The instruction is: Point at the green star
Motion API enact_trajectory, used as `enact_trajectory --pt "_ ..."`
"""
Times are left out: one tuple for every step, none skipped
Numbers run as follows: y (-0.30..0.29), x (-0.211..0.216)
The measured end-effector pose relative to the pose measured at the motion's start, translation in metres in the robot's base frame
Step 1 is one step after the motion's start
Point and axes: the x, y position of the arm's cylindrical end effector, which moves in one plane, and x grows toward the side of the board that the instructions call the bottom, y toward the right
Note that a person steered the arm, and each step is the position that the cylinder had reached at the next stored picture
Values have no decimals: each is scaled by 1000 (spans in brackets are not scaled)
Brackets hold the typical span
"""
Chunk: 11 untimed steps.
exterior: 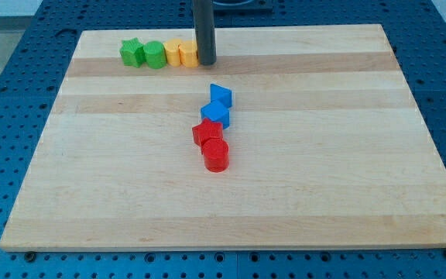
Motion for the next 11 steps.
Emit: enact_trajectory --pt "0 0" --pt "1 18" --pt "-11 49" --pt "-56 66" --pt "-126 62" --pt "-188 38" --pt "-216 -3" --pt "-206 -41" --pt "-169 -52" --pt "-140 -52" --pt "-157 -58"
